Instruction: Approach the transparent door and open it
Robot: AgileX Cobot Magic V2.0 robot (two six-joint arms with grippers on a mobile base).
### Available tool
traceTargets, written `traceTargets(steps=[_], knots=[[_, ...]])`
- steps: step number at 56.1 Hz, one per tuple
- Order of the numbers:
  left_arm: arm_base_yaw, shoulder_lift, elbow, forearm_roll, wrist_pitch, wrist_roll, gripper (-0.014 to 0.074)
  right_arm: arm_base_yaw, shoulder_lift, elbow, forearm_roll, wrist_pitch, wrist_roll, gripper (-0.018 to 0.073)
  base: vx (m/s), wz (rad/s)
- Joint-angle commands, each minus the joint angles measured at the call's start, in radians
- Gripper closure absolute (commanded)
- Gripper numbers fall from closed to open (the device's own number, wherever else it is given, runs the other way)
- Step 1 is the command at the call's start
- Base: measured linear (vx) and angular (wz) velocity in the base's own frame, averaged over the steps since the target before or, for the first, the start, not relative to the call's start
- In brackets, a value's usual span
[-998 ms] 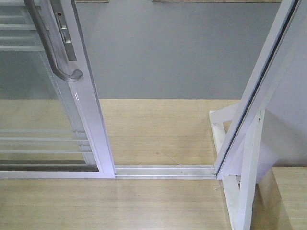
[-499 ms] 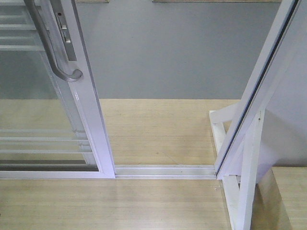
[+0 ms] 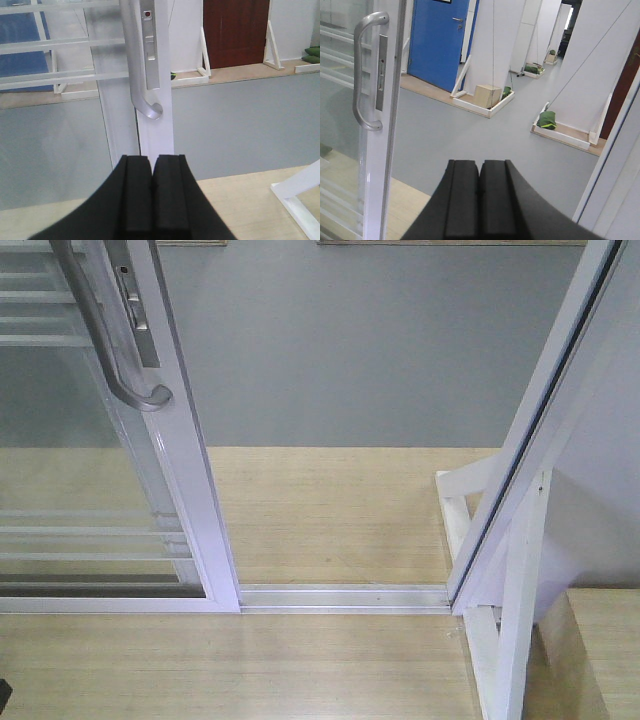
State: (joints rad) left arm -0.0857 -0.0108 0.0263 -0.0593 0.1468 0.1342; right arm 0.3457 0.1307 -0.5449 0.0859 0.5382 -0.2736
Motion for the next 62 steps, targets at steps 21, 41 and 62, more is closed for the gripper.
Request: traceTargets(steps=[21, 41, 62], knots=[[-0.003, -0.015, -0.019, -0.006, -0.086, -0.009, 0.0594, 0.001, 0.014, -0.027, 0.002, -0.080, 0.000, 0.0565, 0.00, 0.00], [-0.003, -0.015, -0.019, -0.006, -0.086, -0.009, 0.0594, 0.001, 0.014, -0.006, 0.038, -0.086, 0.023, 0.0565, 0.00, 0.00], [-0.003, -0.015, -0.019, -0.006, -0.086, -0.009, 0.0594, 0.000, 0.001, 0.501, 0.108, -0.511, 0.029, 0.0565, 0.00, 0.00]])
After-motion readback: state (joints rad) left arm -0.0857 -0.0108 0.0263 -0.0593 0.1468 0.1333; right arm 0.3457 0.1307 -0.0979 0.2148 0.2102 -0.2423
